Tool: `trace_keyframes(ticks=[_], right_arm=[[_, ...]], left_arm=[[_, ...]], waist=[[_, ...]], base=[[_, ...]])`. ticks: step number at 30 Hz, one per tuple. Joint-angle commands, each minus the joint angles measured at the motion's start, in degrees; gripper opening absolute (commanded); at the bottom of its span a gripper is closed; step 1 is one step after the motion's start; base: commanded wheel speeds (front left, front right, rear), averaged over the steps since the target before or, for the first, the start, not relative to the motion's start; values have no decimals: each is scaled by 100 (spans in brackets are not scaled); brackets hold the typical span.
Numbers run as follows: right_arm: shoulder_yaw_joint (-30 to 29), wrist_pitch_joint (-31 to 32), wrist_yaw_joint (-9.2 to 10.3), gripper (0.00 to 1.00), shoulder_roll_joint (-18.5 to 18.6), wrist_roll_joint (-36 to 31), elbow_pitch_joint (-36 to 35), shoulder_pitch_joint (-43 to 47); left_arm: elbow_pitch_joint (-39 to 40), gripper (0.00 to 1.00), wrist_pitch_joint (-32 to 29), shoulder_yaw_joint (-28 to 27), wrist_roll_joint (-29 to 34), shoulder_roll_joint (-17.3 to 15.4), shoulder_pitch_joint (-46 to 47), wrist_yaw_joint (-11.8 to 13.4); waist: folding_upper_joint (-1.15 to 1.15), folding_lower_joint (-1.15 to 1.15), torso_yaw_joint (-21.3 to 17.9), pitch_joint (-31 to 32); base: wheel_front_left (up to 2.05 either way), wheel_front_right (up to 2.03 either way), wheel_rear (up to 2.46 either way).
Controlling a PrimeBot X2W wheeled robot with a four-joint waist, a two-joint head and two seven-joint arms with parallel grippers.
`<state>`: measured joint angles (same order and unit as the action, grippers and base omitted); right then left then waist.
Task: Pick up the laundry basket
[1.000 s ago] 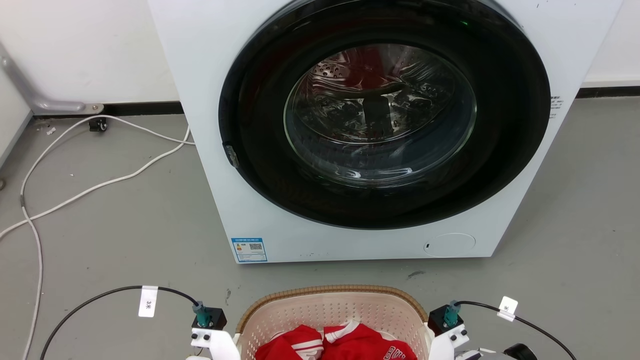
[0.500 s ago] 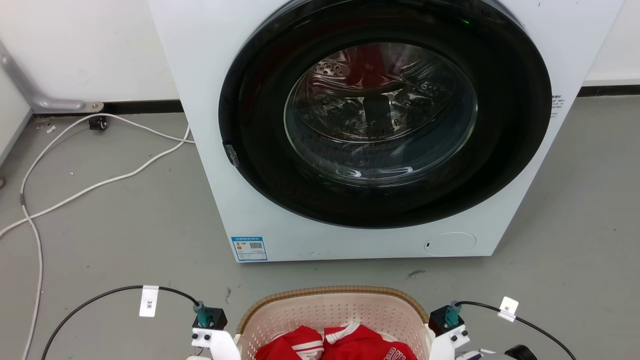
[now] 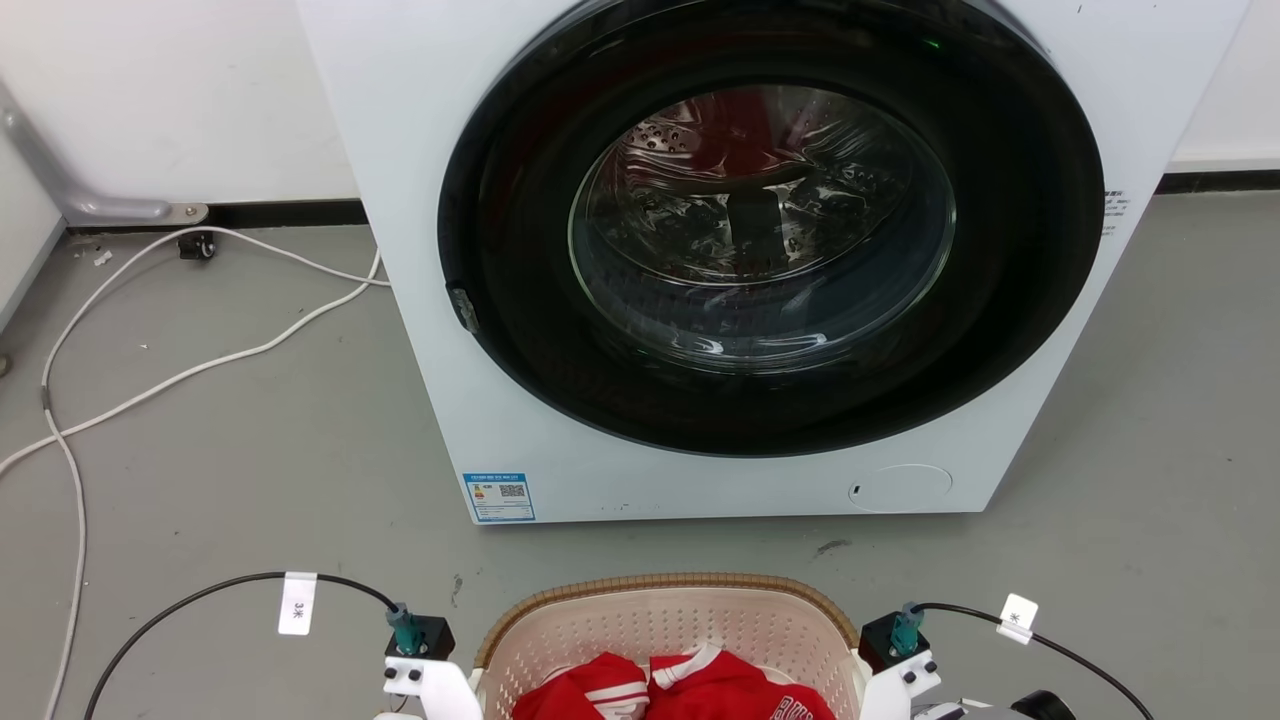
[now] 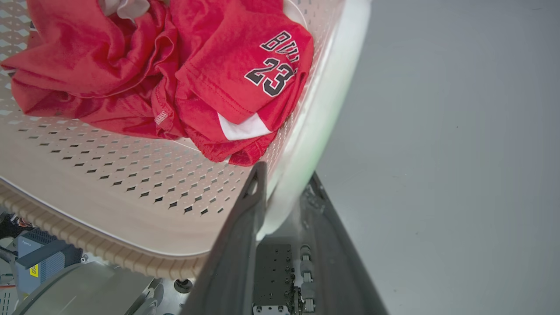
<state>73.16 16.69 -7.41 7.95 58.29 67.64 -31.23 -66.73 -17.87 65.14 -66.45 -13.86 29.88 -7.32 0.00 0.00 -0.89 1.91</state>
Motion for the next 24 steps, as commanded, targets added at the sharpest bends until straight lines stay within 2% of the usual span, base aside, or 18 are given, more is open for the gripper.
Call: trace_keyframes(ticks=[1, 24], right_arm=[[30, 0, -14, 0, -2, -18, -14, -26], [34, 47, -14, 0, 36, -28, -36, 76]], left_arm=[[21, 0, 40, 41, -6, 30, 57, -24], [-6, 0, 46, 309, -264, -1, 32, -24]], waist=[[0, 0, 0, 1], [0, 0, 15, 45]], base=[[0, 0, 0], [0, 0, 0]])
